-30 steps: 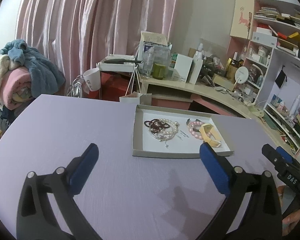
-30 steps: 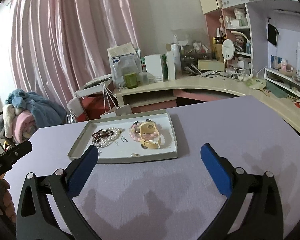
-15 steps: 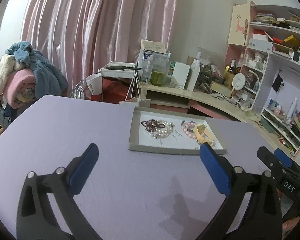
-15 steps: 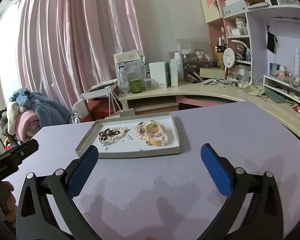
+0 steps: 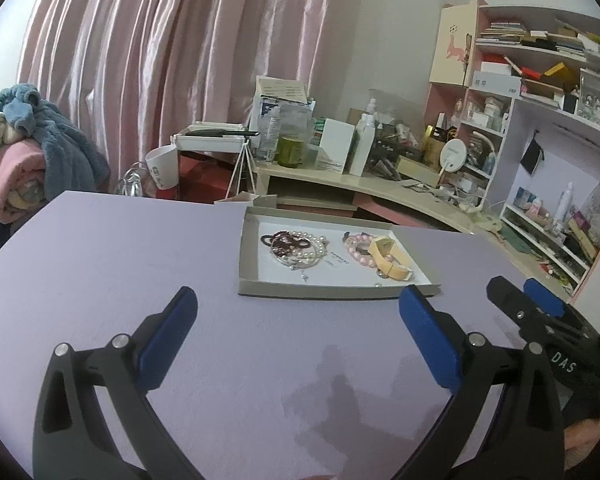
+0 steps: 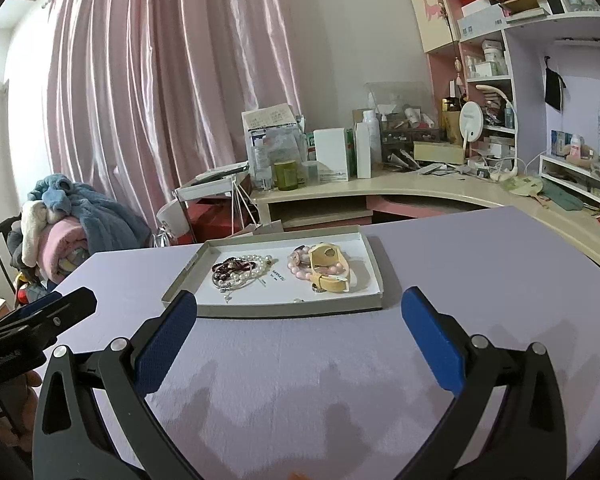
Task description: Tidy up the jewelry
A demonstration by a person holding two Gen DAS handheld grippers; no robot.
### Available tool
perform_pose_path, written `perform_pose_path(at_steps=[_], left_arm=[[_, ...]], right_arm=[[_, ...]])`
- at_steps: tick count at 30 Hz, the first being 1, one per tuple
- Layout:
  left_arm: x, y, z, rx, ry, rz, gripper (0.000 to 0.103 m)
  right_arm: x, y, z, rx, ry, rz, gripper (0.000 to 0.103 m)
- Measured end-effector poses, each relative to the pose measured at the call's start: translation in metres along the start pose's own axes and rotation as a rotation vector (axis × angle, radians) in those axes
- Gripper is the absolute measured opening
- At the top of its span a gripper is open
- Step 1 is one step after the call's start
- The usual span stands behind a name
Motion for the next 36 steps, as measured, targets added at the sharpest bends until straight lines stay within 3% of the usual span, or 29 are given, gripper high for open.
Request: perform_pose_path(at_steps=[6,23,36], left_arm=[[0.001,0.003,-0.007,0.001,0.023,-0.023,0.101],[-0.004,0.026,-0.005,0.011,0.022,0.015,0.101],[-0.001,0.027,-0.008,-0.041,0.004,0.013,0.101]], right_arm=[[0.002,0.004,0.001,0.000,-0.003,0.006,0.102],[-0.001,0.019,0.000,-0.004,-0.007,0.025,0.102],[-0.001,0.022,0.002,0.032,0.000,0.029,0.102]])
Point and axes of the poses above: each gripper's, at about its wrist camera, not at the fingertips, and y roughly the way its jaws point, z to its left, x to its top, the point moved 10 cm from there along y, roughly the way its jaws point, and after that the axes turned 15 degrees about z, right-handed, at the moved point
